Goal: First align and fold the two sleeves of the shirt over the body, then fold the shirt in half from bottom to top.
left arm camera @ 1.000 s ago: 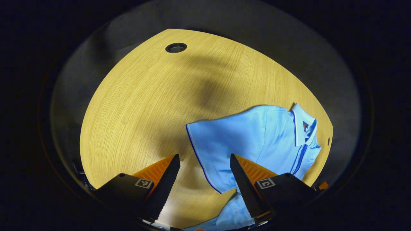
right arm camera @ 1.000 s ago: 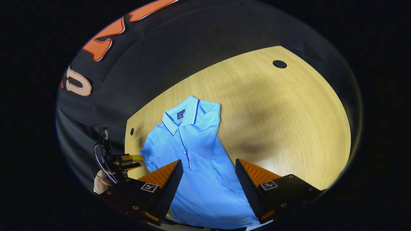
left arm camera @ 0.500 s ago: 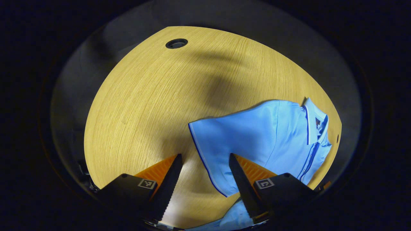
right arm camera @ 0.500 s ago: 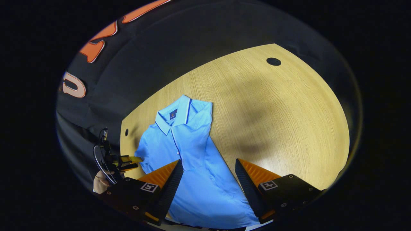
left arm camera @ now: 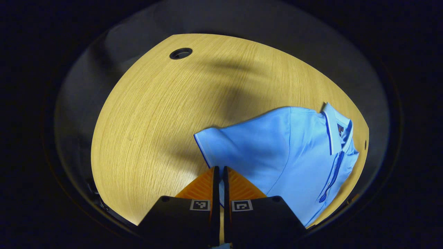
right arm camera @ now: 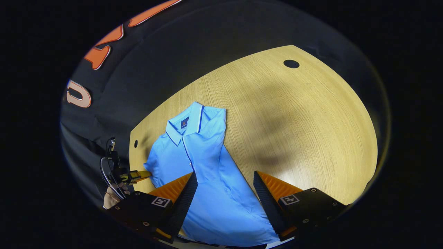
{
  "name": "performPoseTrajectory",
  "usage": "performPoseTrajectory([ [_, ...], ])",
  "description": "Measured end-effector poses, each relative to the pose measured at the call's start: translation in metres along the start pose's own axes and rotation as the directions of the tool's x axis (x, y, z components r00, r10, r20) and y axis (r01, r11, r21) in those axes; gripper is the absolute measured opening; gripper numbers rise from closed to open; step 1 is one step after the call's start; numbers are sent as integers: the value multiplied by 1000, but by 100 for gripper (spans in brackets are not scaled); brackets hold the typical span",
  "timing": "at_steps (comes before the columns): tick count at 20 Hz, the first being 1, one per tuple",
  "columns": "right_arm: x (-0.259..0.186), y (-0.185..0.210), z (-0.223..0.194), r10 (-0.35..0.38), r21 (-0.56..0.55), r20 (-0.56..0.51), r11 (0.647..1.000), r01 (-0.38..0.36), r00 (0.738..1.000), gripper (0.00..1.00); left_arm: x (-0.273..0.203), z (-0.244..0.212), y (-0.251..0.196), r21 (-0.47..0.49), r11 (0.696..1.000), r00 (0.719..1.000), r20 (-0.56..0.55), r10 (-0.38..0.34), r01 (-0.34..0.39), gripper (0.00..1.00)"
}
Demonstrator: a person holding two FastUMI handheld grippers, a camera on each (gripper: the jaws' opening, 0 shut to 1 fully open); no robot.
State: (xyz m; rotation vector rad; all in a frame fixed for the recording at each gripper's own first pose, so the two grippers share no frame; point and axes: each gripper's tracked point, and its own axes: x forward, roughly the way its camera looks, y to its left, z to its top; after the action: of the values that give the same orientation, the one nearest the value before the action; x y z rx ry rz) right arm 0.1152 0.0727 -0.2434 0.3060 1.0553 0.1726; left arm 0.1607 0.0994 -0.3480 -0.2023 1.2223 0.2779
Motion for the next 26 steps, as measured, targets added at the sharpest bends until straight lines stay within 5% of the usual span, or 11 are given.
performPoseTrajectory([
  [7, -5, -5, 1, -9, -13, 29, 1000, 10, 1000, 99, -62, 27, -48, 173, 982, 987, 133, -95, 72, 9],
  [12, -12, -19, -4, -18, -5, 31, 1000, 18, 999, 99, -100, 16, -123, 320, 933, 962, 155, -223, 165, 8],
  [18, -30, -52, -13, -34, 33, 44, 999, 33, 998, 99, -119, -13, -206, 418, 874, 940, 115, -321, 248, 8],
  [26, -52, -97, -24, -72, 90, 62, 994, 66, 996, 98, -110, -47, -276, 476, 829, 933, 46, -358, 294, 9],
])
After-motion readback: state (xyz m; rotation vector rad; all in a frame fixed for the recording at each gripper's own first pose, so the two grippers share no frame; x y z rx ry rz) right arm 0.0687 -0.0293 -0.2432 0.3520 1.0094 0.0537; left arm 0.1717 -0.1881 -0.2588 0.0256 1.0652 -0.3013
